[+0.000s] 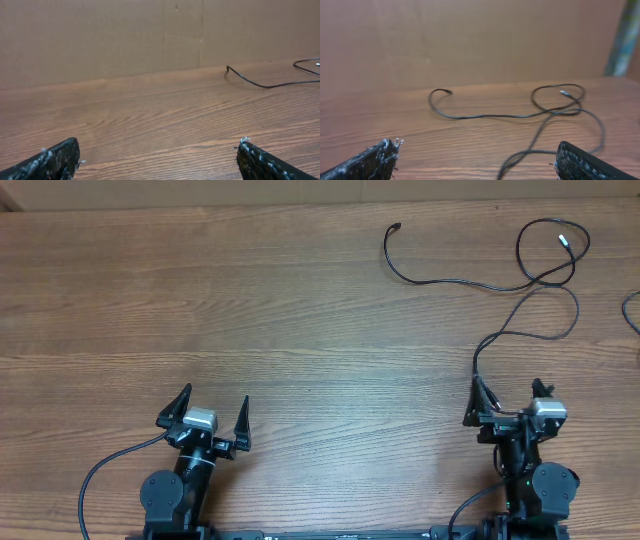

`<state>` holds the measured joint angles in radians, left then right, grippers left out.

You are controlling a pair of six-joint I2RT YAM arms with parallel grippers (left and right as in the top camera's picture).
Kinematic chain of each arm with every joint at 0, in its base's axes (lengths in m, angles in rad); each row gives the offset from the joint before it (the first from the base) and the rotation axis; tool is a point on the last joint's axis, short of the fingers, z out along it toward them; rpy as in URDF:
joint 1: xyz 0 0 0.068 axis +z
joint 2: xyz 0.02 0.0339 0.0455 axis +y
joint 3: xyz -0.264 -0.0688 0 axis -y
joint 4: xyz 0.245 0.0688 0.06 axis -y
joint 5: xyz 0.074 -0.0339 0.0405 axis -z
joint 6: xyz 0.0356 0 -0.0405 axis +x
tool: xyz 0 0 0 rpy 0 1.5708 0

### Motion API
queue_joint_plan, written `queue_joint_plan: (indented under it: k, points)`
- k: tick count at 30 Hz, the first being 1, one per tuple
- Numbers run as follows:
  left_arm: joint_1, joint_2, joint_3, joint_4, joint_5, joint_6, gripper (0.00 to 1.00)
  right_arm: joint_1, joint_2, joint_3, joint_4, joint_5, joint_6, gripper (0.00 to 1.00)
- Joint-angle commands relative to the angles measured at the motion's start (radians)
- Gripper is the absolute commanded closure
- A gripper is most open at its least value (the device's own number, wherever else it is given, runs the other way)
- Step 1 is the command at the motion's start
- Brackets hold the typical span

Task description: Untangle cables

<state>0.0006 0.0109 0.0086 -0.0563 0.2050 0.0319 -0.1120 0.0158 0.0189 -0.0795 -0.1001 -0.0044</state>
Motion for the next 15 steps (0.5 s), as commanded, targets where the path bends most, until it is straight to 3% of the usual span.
queue_joint_plan:
  k: [1, 15]
  points:
    - [0.0, -0.006, -0.004, 0.0, 0.005, -0.01, 0.0, 0.055, -0.002, -0.011, 0.005, 0.003, -0.005, 0.0]
    - [0.0, -0.006, -0.004, 0.0, 0.005, -0.01, 0.0, 0.065, -0.002, -0.011, 0.005, 0.003, -0.004, 0.0]
